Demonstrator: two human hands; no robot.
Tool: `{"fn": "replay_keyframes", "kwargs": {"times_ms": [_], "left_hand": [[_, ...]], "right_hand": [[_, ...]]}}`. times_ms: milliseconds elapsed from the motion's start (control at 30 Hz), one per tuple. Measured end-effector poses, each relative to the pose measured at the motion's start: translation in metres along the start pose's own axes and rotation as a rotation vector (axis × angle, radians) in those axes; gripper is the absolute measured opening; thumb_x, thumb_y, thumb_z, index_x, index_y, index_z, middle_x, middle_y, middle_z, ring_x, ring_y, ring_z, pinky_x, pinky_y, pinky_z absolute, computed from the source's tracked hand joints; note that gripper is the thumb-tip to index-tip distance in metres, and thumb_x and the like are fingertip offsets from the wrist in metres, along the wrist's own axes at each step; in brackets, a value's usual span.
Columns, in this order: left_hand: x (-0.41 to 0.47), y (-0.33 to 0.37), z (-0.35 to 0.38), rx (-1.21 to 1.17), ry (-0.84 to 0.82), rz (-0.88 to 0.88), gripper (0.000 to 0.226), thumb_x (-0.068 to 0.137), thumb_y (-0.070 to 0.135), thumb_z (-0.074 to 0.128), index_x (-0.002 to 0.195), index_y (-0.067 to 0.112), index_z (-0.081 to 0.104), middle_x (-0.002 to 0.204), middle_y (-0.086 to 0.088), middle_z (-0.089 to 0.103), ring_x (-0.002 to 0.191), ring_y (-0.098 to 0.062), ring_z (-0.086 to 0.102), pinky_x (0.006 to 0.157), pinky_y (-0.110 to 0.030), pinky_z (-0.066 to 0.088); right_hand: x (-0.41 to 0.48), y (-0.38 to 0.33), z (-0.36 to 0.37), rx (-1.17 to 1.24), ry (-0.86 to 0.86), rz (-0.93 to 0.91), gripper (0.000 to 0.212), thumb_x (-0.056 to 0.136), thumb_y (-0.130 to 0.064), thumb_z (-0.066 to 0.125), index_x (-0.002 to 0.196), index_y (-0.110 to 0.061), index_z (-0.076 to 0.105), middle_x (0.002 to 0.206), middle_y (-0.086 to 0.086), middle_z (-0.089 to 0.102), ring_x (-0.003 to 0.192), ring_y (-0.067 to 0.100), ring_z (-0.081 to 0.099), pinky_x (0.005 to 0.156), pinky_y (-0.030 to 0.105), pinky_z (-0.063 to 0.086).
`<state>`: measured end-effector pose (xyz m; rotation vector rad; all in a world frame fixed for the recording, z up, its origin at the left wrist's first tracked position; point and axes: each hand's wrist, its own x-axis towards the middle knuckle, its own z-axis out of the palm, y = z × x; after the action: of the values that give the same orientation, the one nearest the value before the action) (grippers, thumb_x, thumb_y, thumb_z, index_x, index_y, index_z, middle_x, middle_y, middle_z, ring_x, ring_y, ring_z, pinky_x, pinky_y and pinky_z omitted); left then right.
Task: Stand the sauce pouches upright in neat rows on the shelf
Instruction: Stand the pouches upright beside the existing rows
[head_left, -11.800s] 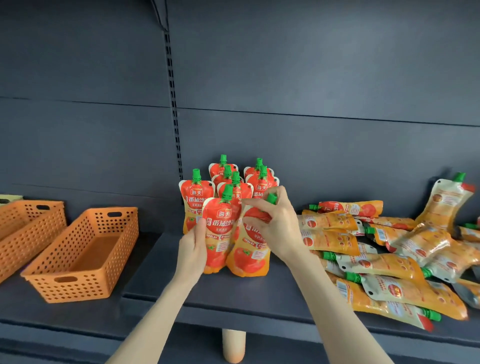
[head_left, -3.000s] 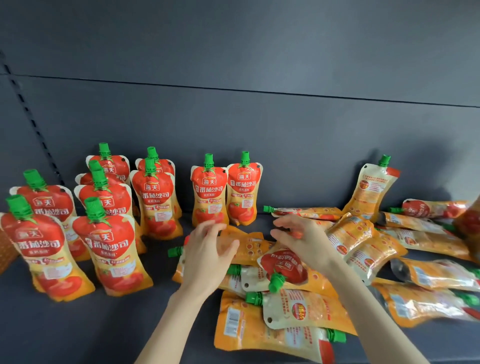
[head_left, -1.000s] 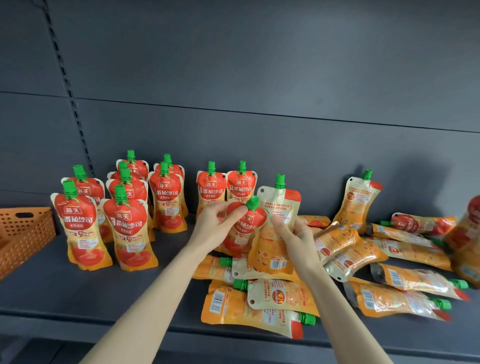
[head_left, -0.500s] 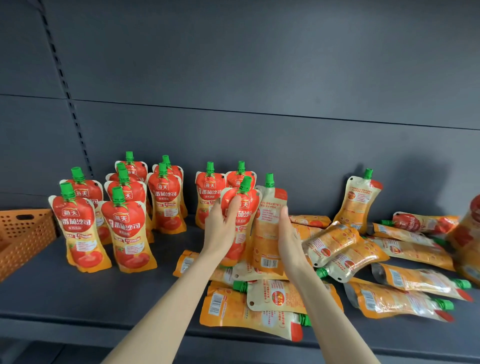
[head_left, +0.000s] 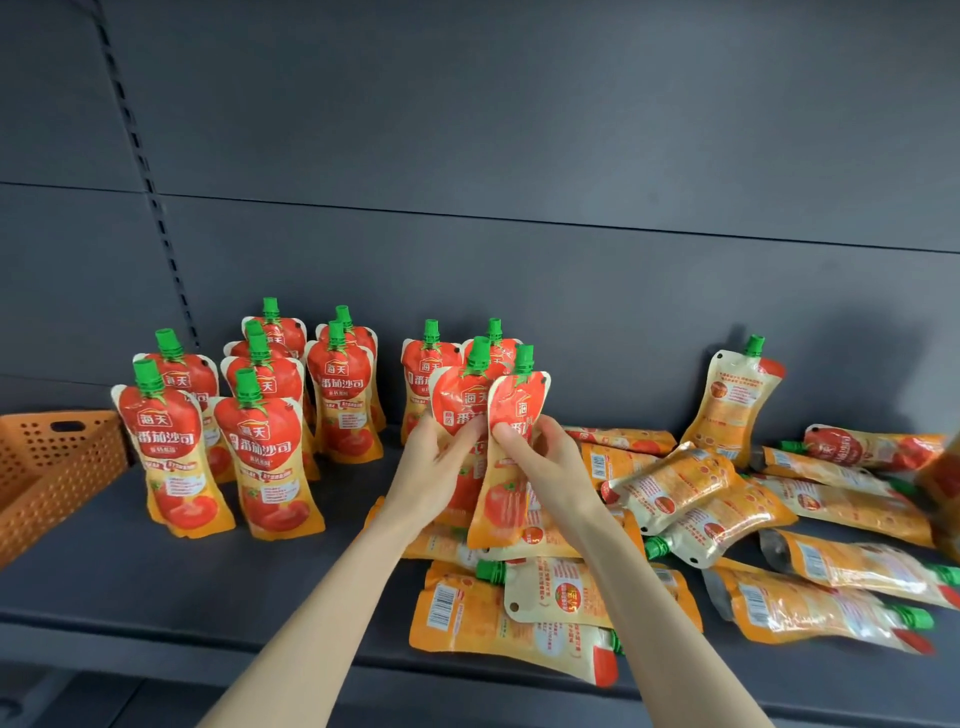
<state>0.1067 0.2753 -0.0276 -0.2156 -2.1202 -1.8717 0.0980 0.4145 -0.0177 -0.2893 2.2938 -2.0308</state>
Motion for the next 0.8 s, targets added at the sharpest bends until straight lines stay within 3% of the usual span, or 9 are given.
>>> {"fn": "replay_keyframes", "kwargs": {"times_ms": [100,200,267,333,433,567,700,800], "left_hand": [[0.001,-0.002,-0.011,-0.003,0.014,-0.032,0.03,0.092,0.032,0.053,0.122,0.029,0.051,0.11,0.014,0.064,0.102,-0.001,0.062,0.08,-0.017,0.052],[0.005,-0.002,-0.024,-0.056,0.061,-0.059,0.023,0.089,0.025,0.059,0.112,0.027,0.058,0.102,0.011,0.068,0.094,-0.003,0.066,0.069,-0.017,0.053],[0.011,-0.002,-0.033,-0.059,0.106,-0.06,0.022,0.087,0.024,0.062,0.108,0.028,0.061,0.103,0.01,0.068,0.097,-0.007,0.065,0.076,-0.022,0.053],[0.018,-0.004,-0.041,-0.04,0.146,-0.049,0.026,0.084,0.024,0.065,0.11,0.026,0.06,0.106,0.009,0.067,0.1,-0.008,0.063,0.083,-0.027,0.052],[0.03,-0.01,-0.051,-0.002,0.183,-0.031,0.038,0.084,0.021,0.066,0.121,0.021,0.054,0.109,0.01,0.065,0.101,-0.005,0.061,0.082,-0.023,0.05],[0.041,-0.021,-0.059,0.009,0.187,-0.03,0.039,0.086,0.02,0.065,0.122,0.021,0.05,0.11,0.009,0.063,0.101,-0.003,0.06,0.084,-0.024,0.05],[0.051,-0.027,-0.068,0.033,0.172,-0.002,0.04,0.087,0.019,0.063,0.124,0.022,0.048,0.107,0.014,0.061,0.097,0.001,0.059,0.078,-0.015,0.048],[0.056,-0.036,-0.073,0.007,0.162,0.012,0.041,0.086,0.019,0.063,0.125,0.017,0.049,0.114,0.006,0.062,0.104,-0.005,0.059,0.085,-0.024,0.051]], "right_hand": [[0.005,0.001,0.002,0.064,0.006,0.045,0.045,0.085,-0.043,0.06,0.121,-0.019,0.046,0.112,-0.002,0.063,0.099,0.014,0.065,0.085,0.035,0.055],[0.012,0.001,-0.005,0.096,0.03,0.019,0.032,0.09,-0.033,0.058,0.116,-0.017,0.049,0.112,0.0,0.065,0.098,0.015,0.066,0.079,0.029,0.056],[0.02,-0.001,-0.011,0.065,0.097,-0.043,0.025,0.09,-0.028,0.059,0.11,-0.015,0.053,0.108,0.001,0.067,0.095,0.014,0.067,0.072,0.025,0.055],[0.029,-0.002,-0.015,0.001,0.188,-0.101,0.021,0.089,-0.026,0.061,0.105,-0.013,0.054,0.106,0.002,0.067,0.095,0.015,0.066,0.075,0.028,0.055],[0.043,0.002,-0.018,-0.094,0.274,-0.15,0.013,0.088,-0.024,0.062,0.091,-0.016,0.051,0.107,0.005,0.065,0.098,0.018,0.064,0.077,0.033,0.056],[0.058,0.012,-0.015,-0.092,0.34,-0.14,0.026,0.089,-0.025,0.061,0.11,-0.013,0.052,0.108,0.0,0.063,0.1,0.017,0.062,0.08,0.031,0.054],[0.071,0.019,-0.009,-0.094,0.369,-0.148,0.029,0.089,-0.027,0.061,0.113,-0.014,0.052,0.109,-0.002,0.062,0.099,0.015,0.061,0.071,0.02,0.051],[0.076,0.026,-0.004,-0.109,0.377,-0.141,0.03,0.088,-0.028,0.061,0.114,-0.014,0.052,0.11,-0.001,0.062,0.096,0.012,0.062,0.069,0.019,0.05]]}}
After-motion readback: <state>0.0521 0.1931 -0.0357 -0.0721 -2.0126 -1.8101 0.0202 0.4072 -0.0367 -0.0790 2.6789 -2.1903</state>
